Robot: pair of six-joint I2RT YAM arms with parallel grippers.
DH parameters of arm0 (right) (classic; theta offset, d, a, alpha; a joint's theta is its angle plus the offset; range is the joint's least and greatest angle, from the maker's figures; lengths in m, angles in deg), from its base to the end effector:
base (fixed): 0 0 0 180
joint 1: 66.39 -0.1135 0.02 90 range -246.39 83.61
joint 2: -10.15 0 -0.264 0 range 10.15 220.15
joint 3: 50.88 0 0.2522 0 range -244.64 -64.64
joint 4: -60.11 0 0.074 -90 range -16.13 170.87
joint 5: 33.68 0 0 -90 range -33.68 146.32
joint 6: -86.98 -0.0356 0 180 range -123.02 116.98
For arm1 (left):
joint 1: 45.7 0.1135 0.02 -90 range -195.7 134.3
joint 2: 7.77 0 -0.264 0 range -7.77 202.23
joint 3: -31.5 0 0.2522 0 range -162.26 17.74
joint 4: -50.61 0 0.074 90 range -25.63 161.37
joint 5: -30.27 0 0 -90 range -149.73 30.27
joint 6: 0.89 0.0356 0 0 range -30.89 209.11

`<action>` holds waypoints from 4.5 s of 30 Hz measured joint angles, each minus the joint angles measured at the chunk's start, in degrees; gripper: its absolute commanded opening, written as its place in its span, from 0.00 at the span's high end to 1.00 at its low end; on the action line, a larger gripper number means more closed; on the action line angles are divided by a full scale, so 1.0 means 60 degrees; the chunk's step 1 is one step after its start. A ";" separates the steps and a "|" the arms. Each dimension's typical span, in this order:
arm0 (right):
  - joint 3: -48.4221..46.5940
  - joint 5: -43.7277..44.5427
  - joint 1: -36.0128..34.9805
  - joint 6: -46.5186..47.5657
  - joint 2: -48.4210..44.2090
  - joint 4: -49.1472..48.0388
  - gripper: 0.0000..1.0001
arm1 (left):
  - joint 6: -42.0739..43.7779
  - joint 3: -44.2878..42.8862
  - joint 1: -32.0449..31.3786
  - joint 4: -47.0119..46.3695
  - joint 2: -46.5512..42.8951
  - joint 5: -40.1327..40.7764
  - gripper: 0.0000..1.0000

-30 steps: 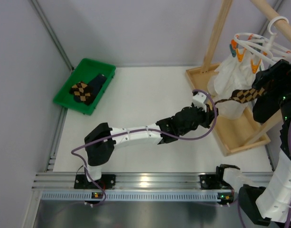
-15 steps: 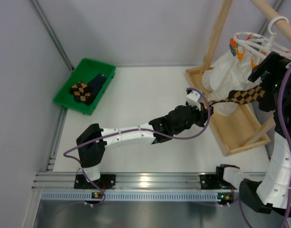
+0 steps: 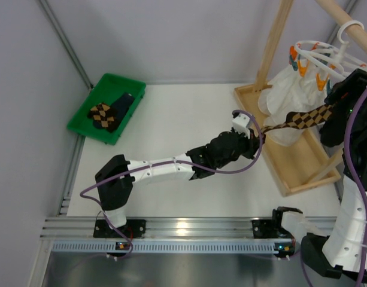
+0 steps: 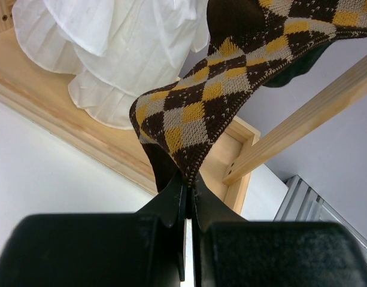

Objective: Remove the socks clipped to the hanger

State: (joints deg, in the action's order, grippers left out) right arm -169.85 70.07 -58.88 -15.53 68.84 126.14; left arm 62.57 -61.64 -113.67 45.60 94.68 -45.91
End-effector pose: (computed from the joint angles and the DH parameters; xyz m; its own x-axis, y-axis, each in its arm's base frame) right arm 0.1138 -0.0235 0.5472 -0.0187 0.2147 -0.9765 0.3743 0.9071 0.1923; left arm 0.1707 -0.3992 0.3224 -0.3874 -0.1992 -0.9001 0.7128 0.5544 -0.4295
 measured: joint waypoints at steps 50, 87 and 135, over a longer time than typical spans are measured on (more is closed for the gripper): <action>0.0517 -0.0036 0.0000 0.0124 -0.0080 -0.0576 0.61 | -0.0550 0.0521 0.0637 0.0000 -0.0474 -0.0423 1.00; 0.0539 -0.0262 0.0000 0.0058 -0.0255 -0.0503 1.00 | -0.0739 0.0514 0.0678 0.0007 -0.0474 -0.1078 1.00; 0.2284 -0.1902 0.0000 -0.0936 -0.0091 -0.2044 1.00 | 0.5727 -0.0481 0.9307 -0.3646 0.0481 0.7552 1.00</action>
State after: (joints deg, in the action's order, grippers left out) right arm -156.14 58.67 -58.88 -21.15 68.30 113.88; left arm 96.92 -64.52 -57.82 23.72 97.57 -0.60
